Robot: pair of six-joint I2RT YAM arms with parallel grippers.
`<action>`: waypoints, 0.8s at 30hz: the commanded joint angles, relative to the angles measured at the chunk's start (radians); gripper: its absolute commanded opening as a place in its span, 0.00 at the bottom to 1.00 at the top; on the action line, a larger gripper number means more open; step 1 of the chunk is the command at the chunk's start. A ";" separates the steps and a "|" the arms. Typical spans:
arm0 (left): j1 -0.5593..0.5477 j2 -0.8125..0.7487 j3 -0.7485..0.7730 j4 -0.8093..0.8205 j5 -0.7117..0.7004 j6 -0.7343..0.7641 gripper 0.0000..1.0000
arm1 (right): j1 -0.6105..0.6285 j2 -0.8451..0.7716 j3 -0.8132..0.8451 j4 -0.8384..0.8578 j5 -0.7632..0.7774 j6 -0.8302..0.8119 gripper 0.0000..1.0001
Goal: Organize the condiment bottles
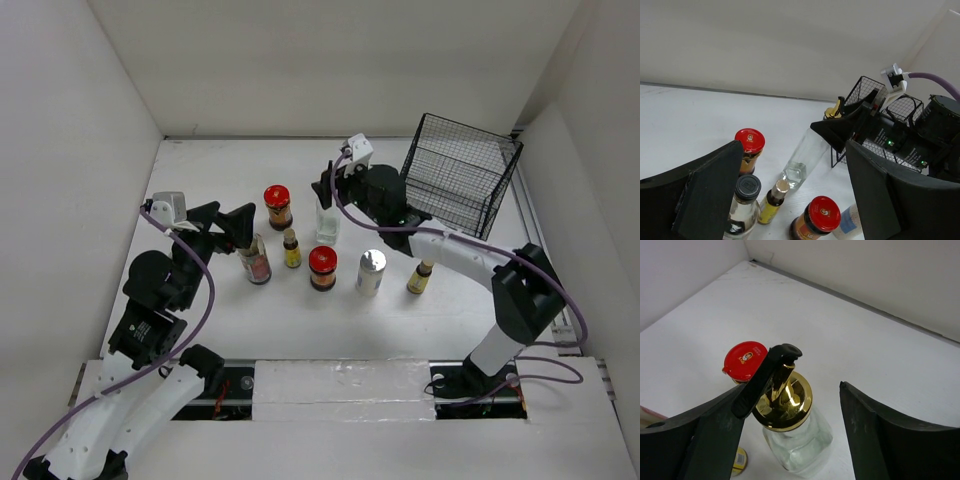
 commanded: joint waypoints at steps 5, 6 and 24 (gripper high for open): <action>-0.002 0.000 -0.002 0.051 0.015 -0.006 0.79 | 0.005 0.038 0.070 0.125 -0.027 0.014 0.52; -0.002 0.000 -0.002 0.042 0.015 -0.006 0.79 | 0.005 0.038 0.070 0.125 -0.027 0.014 0.46; -0.002 -0.012 -0.002 0.051 0.025 0.003 0.79 | -0.063 -0.063 0.401 0.099 0.082 0.021 0.05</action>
